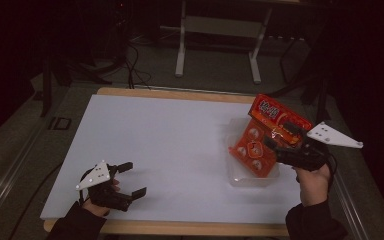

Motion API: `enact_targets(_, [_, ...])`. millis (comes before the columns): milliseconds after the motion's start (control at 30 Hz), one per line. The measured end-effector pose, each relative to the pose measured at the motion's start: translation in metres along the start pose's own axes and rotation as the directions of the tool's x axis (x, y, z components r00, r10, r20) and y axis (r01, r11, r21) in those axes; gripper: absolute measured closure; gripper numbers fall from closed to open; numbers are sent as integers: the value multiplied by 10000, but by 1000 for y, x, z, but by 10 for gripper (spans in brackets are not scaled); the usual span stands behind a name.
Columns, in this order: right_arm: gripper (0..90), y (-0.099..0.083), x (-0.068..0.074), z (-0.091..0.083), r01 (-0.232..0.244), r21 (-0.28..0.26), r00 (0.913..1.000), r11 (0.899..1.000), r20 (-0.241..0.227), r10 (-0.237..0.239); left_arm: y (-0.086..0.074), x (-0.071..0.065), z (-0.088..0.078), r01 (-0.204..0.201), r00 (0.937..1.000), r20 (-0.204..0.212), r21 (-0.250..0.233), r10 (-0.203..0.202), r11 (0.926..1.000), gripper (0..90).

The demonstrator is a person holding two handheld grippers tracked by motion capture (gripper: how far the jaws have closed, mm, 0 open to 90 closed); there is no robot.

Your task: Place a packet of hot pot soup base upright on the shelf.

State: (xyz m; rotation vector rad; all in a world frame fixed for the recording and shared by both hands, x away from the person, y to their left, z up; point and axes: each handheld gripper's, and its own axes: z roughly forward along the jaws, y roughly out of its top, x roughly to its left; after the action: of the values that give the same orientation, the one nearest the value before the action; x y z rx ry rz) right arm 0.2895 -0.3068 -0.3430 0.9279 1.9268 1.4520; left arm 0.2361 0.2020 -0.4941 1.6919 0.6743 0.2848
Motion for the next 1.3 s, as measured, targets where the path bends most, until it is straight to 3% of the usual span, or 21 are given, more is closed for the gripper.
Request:
enact_targets(133, [139,-4,12,9,208,-73,9991,9998,-366,-210,-1,0,-1,25,10000,71,-96,-25,10000,11])
enact_targets(267, [139,-10,24,18,372,-56,9936,9993,-1063,-376,-1,-1,-1,-29,9999,135,-120,31,9999,11])
enact_targets(667, [138,-38,50,44,216,580,9751,9981,-2216,-83,0,-3,0,-82,9998,182,-129,84,9999,11])
enact_targets(967, [138,-56,71,58,646,892,9591,9939,-2807,-371,0,-4,0,-115,9996,248,-104,118,9999,11])
enact_targets(1300, [138,-74,87,61,989,1128,9488,9887,-3103,-596,-1,-5,0,-138,9993,359,-112,142,9998,11])
